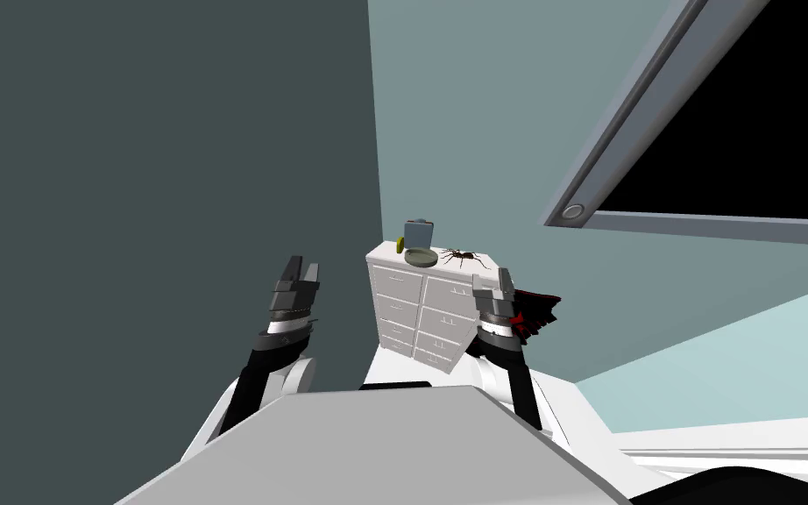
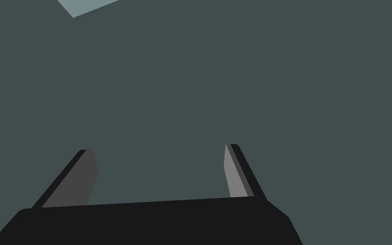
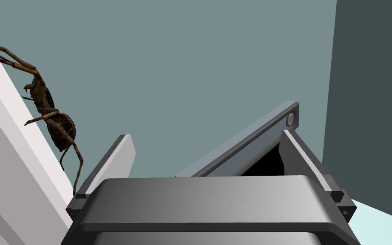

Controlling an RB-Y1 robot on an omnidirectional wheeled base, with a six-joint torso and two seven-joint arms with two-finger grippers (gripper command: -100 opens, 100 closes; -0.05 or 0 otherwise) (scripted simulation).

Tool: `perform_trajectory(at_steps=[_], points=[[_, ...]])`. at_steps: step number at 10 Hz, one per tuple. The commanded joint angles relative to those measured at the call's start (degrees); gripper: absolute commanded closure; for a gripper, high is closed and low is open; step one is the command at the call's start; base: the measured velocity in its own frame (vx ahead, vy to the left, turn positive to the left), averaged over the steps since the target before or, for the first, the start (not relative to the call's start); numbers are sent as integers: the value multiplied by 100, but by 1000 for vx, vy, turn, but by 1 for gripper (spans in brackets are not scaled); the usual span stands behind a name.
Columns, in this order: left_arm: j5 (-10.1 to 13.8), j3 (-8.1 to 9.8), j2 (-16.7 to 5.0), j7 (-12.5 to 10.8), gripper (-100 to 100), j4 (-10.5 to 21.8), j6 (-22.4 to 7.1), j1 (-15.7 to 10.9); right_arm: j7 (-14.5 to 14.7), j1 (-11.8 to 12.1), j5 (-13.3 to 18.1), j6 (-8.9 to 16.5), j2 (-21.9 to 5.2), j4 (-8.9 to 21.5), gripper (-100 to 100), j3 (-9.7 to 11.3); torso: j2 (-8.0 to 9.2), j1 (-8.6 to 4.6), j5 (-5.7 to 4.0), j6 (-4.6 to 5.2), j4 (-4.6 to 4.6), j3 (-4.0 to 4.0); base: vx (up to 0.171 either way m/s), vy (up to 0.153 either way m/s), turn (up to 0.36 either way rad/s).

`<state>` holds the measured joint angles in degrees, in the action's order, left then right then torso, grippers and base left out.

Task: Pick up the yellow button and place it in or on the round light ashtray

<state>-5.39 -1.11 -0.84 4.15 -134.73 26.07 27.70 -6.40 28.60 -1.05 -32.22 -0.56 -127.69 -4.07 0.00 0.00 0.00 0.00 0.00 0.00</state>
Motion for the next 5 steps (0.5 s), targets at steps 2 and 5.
perform_trajectory(at_steps=[2, 5], points=[[-70, 58, -286, 10, -100, -41, -130, -53, 0, 0, 0, 0, 0, 0, 0, 0, -1, -2, 0, 0, 0, -1, 8, -14, -6], [-192, 170, -657, 12, -100, -76, -380, -122, 0, 0, 0, 0, 0, 0, 0, 0, -5, -11, -2, 0, -1, -3, 11, -32, -22]])
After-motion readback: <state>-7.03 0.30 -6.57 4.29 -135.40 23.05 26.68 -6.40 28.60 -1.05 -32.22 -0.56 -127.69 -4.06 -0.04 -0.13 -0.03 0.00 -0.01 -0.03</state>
